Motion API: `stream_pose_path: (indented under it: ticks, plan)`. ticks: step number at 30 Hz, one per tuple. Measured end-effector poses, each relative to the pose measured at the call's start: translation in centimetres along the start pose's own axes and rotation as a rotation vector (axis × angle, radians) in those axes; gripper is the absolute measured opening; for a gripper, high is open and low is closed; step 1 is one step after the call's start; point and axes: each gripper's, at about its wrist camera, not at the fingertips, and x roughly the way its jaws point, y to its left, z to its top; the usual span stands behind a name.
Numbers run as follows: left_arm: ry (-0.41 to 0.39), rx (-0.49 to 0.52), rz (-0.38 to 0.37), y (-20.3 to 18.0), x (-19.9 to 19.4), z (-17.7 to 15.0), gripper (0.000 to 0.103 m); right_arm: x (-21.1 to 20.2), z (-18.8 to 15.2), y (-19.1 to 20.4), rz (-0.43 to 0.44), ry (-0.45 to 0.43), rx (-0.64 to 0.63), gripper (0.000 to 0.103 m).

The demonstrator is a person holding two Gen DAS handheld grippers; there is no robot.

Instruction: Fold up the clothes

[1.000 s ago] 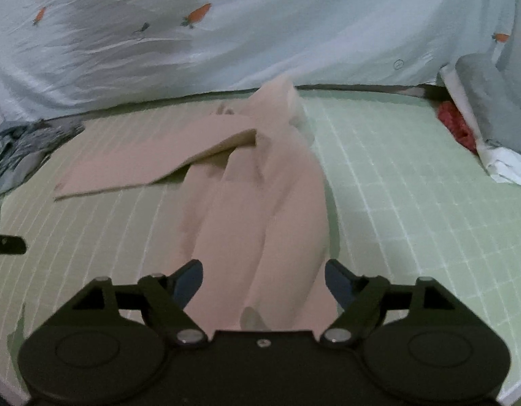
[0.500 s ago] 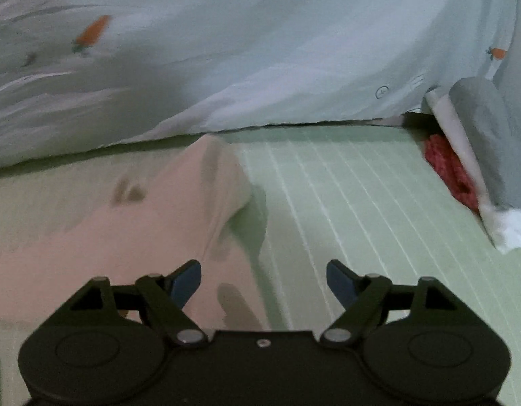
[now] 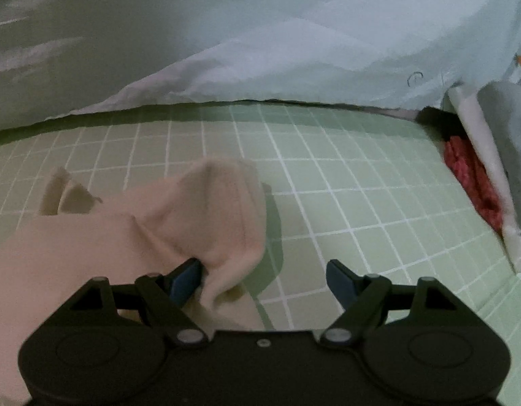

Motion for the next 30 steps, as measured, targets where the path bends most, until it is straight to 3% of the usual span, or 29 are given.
stream_pose_path:
  ticks: [2,6,7,10,12,14,16,24,28,29,30]
  plan:
    - [-0.014,0.02,-0.012,-0.4,-0.2,0.0,0.094,-1.0,0.1,0.2,-0.018,-0.032,-0.026,0.08]
    - [-0.019,0.012,-0.068,-1.0,-0.2,0.0,0.072,-3.9,-0.4,-0.1,-0.041,-0.089,-0.053,0.081]
    - [-0.017,0.008,-0.077,-1.2,-0.1,0.0,0.072,-4.6,-0.7,-0.2,-0.042,-0.094,-0.048,0.081]
    - [-0.038,0.001,-0.1,-1.7,-0.3,-0.1,0.053,-6.5,-2.0,-0.6,-0.049,-0.095,-0.033,0.081]
    - [-0.042,-0.002,-0.116,-2.2,-0.4,-0.2,0.031,-7.5,-3.0,-0.9,-0.048,-0.092,-0.031,0.081]
    - [-0.026,-0.007,-0.116,-2.9,-0.6,0.0,0.022,-8.3,-4.0,-1.4,-0.049,-0.084,-0.02,0.081]
    - [-0.031,-0.012,-0.145,-3.5,-1.3,0.0,0.007,-8.8,-5.0,-2.3,-0.061,-0.063,0.011,0.081]
    - [-0.102,0.089,-0.389,-9.7,-7.6,-1.5,0.003,-10.6,-8.4,-6.3,-0.104,-0.02,0.145,0.08]
    - [-0.095,0.196,-0.541,-14.3,-10.9,-3.8,0.004,-11.5,-9.7,-8.2,-0.117,-0.021,0.209,0.08]
    - [-0.08,0.213,-0.578,-15.2,-11.5,-4.6,0.006,-11.6,-9.9,-8.4,-0.115,-0.019,0.219,0.08]
    - [-0.061,0.228,-0.611,-16.1,-12.0,-5.4,0.015,-11.7,-10.2,-8.7,-0.113,-0.016,0.229,0.08]
